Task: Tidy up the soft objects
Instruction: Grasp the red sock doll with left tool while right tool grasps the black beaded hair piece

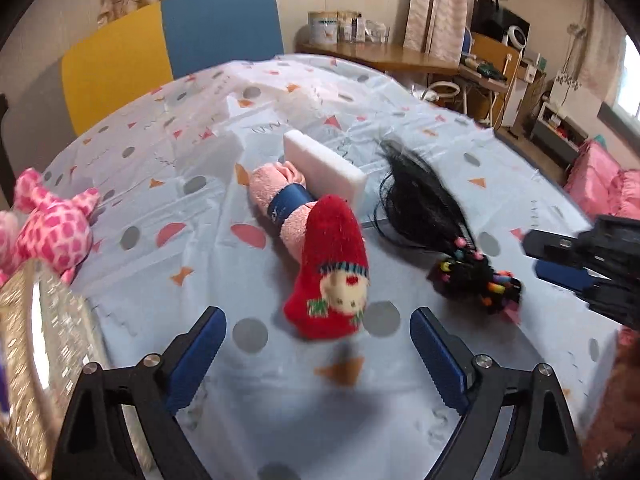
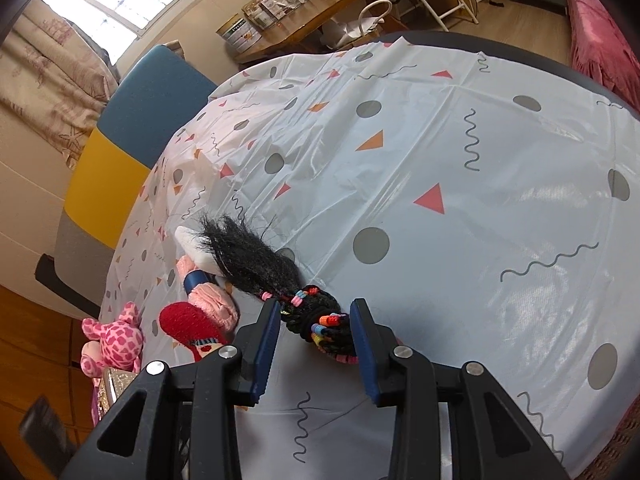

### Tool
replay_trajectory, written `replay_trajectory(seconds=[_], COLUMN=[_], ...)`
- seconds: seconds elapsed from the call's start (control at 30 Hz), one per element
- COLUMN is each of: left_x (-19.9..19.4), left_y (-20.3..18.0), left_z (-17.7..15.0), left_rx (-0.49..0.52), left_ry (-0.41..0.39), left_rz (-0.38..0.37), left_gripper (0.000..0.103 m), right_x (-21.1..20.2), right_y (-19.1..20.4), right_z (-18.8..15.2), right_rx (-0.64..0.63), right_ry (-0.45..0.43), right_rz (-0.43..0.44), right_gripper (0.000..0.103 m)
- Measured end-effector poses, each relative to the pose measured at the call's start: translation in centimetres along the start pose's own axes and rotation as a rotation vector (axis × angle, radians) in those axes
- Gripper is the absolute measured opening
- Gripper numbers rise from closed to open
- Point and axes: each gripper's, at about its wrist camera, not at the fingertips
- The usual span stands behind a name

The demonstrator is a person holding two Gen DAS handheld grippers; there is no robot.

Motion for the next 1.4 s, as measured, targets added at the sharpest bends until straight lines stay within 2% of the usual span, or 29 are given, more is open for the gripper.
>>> replay_trajectory(seconds=[0.1, 0.13, 0.2, 0.23, 0.27, 0.33, 0.47, 0.57, 0.73, 0.87, 0.93, 1.0, 1.1, 1.33, 1.4], left_x=[2.3, 3.0, 4.1, 4.8, 5.3, 6.0, 5.2, 4.0, 2.6, 2.4, 2.4, 2.3, 1.8, 1.3, 1.1], left_y=[0.5, 0.7, 0.9, 1.2, 1.4, 1.9, 2.3, 2.3, 2.2, 1.8, 1.7, 1.8, 1.8, 1.6, 1.7], left_z=[0.8, 1.0, 1.1, 1.1, 1.1, 1.0, 0.5, -0.3, -3.2, -4.0, -4.1, -4.2, -4.9, -6.0, -6.2], left_rx=[-0.012, -0.016, -0.019, -0.025, -0.036, -0.055, -0.054, -0.052, -0.054, -0.049, -0.050, -0.061, -0.076, -0.048, -0.052], left_ry=[0.038, 0.047, 0.068, 0.089, 0.114, 0.142, 0.121, 0.122, 0.143, 0.161, 0.169, 0.171, 0.160, 0.143, 0.138], left_rz=[0.003, 0.003, 0.002, -0.009, -0.031, -0.071, -0.107, -0.135, -0.148, -0.148, -0.141, -0.142, -0.140, -0.115, -0.113], left_gripper=[0.093, 0.090, 0.072, 0.057, 0.052, 0.051, 0.041, 0.040, 0.041, 0.041, 0.041, 0.041, 0.041, 0.041, 0.042], right_x=[0.2, 0.2, 0.4, 0.5, 0.6, 0.7, 0.8, 0.9, 1.0, 1.8, 2.3, 2.7, 3.6, 5.5, 6.1], right_y=[0.2, 0.2, 0.3, 0.4, 0.4, 0.5, 0.7, 0.8, 1.5, 2.3, 3.1, 3.7, 4.6, 6.4, 7.0], right_z=[0.0, 0.0, 0.0, 0.0, 0.0, 0.0, -0.1, -0.1, -0.2, -0.3, -0.4, -0.6, -0.8, -1.5, -1.8], right_rx=[-0.002, -0.003, -0.009, -0.011, -0.014, -0.018, -0.030, -0.044, -0.092, -0.149, -0.198, -0.241, -0.304, -0.445, -0.502], right_ry=[0.011, 0.013, 0.018, 0.021, 0.026, 0.033, 0.033, 0.030, 0.009, 0.018, 0.016, 0.009, 0.015, 0.006, -0.008], right_rz=[0.008, 0.010, 0.008, 0.008, 0.008, 0.007, -0.004, -0.015, -0.052, -0.090, -0.120, -0.152, -0.186, -0.277, -0.307], right_gripper=[0.036, 0.036, 0.036, 0.036, 0.036, 0.036, 0.036, 0.036, 0.036, 0.036, 0.037, 0.043, 0.048, 0.048, 0.033])
Point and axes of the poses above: each gripper's, at about its wrist camera, not at the fingertips, and x roughly the way its jaws point, y to its left, z to its top, and after that the axes turned 13 degrees about -z, right-handed
